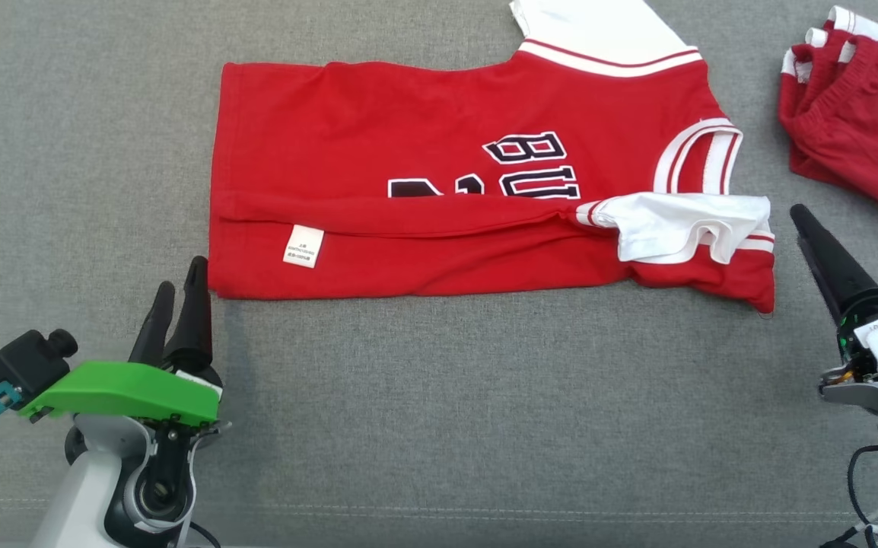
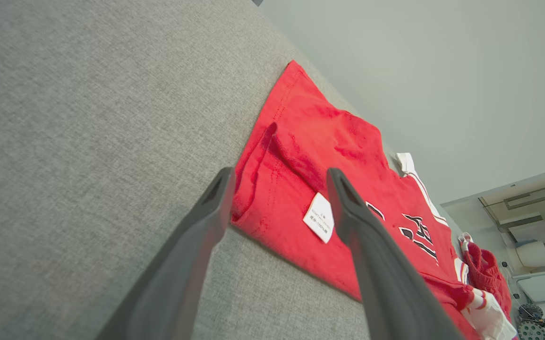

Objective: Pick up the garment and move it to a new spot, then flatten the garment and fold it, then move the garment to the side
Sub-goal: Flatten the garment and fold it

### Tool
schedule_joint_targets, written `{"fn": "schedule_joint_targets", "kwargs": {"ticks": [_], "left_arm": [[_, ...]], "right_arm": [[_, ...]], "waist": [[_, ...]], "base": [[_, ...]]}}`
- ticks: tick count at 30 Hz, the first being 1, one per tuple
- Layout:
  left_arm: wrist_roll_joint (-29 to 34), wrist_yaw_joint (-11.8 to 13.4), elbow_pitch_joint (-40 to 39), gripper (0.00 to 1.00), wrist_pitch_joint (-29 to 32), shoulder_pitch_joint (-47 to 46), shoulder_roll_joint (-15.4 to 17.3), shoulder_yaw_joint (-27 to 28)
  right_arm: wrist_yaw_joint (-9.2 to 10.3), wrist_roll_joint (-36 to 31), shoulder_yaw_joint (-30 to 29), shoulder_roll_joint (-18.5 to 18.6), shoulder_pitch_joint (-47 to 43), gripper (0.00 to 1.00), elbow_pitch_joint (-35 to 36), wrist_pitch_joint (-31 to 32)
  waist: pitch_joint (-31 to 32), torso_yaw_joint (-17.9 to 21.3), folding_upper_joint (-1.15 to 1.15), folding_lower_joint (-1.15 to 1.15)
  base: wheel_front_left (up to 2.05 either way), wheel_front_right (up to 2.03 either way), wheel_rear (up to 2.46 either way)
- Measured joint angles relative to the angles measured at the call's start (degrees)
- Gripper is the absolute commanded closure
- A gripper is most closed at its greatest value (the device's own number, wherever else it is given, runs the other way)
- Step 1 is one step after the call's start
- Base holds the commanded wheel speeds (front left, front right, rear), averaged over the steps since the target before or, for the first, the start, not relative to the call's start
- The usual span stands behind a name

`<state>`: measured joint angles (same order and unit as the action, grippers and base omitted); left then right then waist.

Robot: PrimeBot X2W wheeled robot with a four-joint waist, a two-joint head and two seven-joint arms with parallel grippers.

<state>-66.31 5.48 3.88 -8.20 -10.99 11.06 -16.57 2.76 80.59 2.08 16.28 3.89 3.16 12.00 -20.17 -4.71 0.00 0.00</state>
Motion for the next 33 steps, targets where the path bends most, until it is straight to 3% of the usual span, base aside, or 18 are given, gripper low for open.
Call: {"fn": "schedule_joint_targets", "kwargs": {"ticks": [10, 15, 20, 33], "left_arm": [[2.15, -1.49, -1.76, 0.0, -0.35, 3.73, 3.63, -0.4], [9.66, -1.75, -2.35, 0.0, -1.0, 6.87, 9.77, -1.65], [14.22, -1.65, -2.34, 0.0, -1.57, 10.28, 12.03, -3.36], [16.6, 0.08, -3.56, 0.0, -3.54, 19.18, 11.45, -3.75]], "right_arm": [[-1.86, -13.95, 0.09, 4.95, -2.2, 0.0, 0.47, -7.02], [-2.18, -28.06, 2.61, 9.4, -4.63, 0.0, 0.35, -12.49], [-0.41, -34.53, 4.67, 10.15, -6.92, 0.0, 0.02, -15.74], [2.7, -42.19, 7.54, 9.7, -14.9, 0.0, -1.13, -20.24]], "waist": [[5.51, 0.84, 0.0, 0.0], [9.38, 1.47, 0.0, 0.0], [12.65, 2.04, 0.0, 0.0], [18.97, 2.9, 0.0, 0.0]], "base": [[0.0, 0.0, 0.0], [0.0, 0.0, 0.0], [0.0, 0.0, 0.0], [0.0, 0.0, 0.0]]}}
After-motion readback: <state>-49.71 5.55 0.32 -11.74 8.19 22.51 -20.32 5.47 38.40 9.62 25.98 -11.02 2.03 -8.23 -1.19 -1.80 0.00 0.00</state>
